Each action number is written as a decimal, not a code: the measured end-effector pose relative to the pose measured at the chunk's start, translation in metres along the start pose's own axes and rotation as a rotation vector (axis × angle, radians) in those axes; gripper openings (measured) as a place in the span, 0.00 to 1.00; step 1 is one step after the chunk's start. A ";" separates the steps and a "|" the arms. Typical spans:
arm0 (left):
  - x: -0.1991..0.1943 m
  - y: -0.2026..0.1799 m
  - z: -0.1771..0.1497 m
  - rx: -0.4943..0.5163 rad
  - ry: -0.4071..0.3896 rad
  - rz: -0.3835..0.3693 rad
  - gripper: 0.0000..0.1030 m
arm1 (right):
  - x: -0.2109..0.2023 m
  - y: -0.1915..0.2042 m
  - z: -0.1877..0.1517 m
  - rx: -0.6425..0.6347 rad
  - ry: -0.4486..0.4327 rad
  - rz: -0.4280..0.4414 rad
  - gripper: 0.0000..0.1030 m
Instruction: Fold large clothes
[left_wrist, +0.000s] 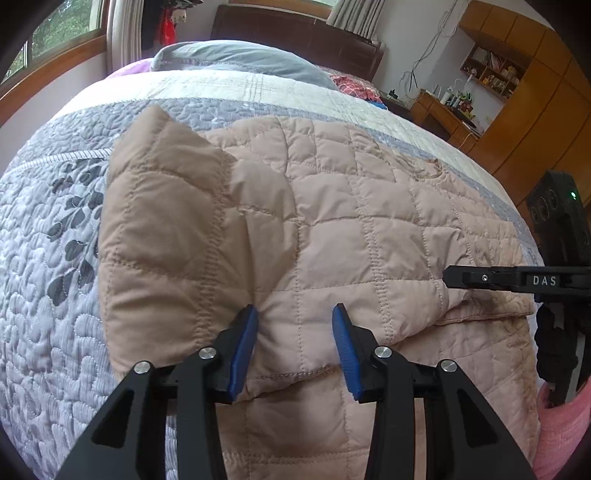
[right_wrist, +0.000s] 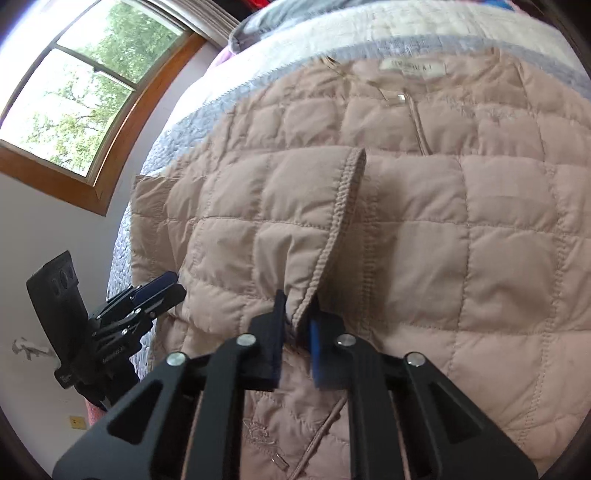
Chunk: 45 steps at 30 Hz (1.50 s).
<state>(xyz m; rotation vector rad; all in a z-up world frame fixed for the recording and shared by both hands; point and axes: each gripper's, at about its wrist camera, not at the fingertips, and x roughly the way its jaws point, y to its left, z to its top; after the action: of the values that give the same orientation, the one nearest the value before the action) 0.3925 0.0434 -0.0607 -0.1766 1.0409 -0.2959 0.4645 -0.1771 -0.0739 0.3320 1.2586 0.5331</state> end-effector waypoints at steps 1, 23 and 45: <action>-0.003 -0.001 0.001 -0.003 -0.011 -0.011 0.40 | -0.015 0.003 -0.001 -0.018 -0.031 -0.002 0.07; 0.033 -0.054 0.020 0.110 0.002 0.026 0.40 | -0.140 -0.128 -0.050 0.185 -0.259 -0.244 0.06; 0.008 -0.119 0.018 0.164 -0.030 0.020 0.38 | -0.104 -0.021 -0.067 0.010 -0.249 -0.273 0.11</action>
<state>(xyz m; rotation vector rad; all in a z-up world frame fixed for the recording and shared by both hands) 0.3934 -0.0716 -0.0248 -0.0228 0.9835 -0.3574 0.3824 -0.2555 -0.0194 0.2223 1.0442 0.2434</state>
